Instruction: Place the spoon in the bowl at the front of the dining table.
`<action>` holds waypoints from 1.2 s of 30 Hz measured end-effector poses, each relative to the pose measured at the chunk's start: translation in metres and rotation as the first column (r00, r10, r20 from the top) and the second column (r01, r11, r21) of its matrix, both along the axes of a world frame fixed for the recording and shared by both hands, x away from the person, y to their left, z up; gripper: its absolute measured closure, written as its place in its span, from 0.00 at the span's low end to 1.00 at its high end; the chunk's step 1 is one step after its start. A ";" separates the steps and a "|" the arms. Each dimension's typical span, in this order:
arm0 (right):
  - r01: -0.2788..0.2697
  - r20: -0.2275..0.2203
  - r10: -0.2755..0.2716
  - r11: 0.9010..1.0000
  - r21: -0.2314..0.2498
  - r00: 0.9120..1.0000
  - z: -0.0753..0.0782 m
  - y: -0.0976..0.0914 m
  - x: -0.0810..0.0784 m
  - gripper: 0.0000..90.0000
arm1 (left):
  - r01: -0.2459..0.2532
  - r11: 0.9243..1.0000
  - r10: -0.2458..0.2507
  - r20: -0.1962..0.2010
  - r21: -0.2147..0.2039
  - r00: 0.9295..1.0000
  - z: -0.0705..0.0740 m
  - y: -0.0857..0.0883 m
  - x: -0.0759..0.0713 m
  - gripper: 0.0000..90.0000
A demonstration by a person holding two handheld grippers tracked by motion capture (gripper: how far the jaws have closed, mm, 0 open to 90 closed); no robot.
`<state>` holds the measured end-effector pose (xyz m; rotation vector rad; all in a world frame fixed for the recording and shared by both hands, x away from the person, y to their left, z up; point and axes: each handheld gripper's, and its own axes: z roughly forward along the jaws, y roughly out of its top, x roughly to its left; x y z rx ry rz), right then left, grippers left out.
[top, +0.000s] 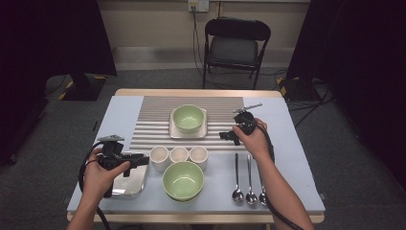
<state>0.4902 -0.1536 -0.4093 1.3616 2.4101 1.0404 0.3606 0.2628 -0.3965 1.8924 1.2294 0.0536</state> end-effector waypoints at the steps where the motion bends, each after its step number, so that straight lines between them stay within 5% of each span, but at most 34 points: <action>1: 0.001 0.002 -0.001 1.000 -0.001 1.000 0.000 -0.001 0.000 0.22 | 0.003 1.000 -0.003 0.000 0.002 1.000 0.001 -0.001 0.000 0.69; 36: -0.002 0.000 0.002 1.000 0.001 1.000 0.004 -0.011 -0.006 0.23 | 0.100 0.995 -0.100 -0.006 0.011 0.995 0.016 -0.044 0.004 0.74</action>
